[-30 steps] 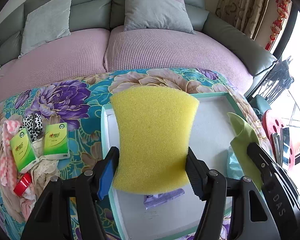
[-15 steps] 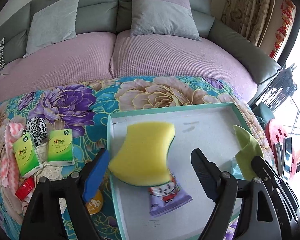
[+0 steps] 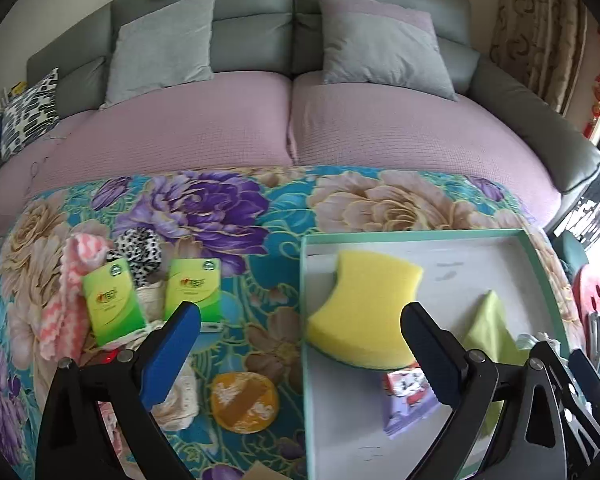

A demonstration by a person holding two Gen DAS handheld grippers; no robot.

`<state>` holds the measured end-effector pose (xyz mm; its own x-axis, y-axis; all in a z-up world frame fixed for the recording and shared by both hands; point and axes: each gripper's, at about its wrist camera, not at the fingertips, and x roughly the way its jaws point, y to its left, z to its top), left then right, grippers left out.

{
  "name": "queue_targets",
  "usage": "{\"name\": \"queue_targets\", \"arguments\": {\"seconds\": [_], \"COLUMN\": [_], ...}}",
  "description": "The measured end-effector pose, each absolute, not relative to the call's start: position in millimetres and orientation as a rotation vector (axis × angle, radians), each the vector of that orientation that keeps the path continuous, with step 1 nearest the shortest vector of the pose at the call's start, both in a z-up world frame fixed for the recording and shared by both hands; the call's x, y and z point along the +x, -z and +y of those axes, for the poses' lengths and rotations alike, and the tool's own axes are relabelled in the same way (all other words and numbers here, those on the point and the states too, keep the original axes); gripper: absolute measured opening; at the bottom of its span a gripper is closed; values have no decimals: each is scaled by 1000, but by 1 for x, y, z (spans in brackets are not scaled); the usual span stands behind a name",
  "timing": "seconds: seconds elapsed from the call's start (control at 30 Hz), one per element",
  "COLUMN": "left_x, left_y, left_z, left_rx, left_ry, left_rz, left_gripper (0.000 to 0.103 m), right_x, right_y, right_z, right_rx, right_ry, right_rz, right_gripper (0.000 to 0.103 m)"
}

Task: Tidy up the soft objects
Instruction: 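Lower the green cloth into the tray beside the mask and open the right tool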

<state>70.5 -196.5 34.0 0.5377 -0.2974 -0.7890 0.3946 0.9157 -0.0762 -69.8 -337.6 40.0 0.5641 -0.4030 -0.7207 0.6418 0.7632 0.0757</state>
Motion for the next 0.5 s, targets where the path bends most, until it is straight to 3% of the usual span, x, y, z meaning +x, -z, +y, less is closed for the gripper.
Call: {"name": "queue_targets", "arguments": {"seconds": [0.03, 0.1, 0.5], "left_x": [71, 73, 68], "left_y": [-33, -31, -31], "left_z": [-194, -187, -142], "left_rx": [115, 113, 111], "left_ry": [399, 371, 220], "left_rz": [915, 917, 910], "left_gripper": [100, 100, 100], "right_x": [-69, -66, -60], "right_y": [-39, -38, -40], "right_z": [-336, -334, -320], "right_rx": [335, 311, 249], "right_ry": [635, 638, 639], "right_rz": [758, 779, 858], "right_gripper": [95, 99, 101]}}
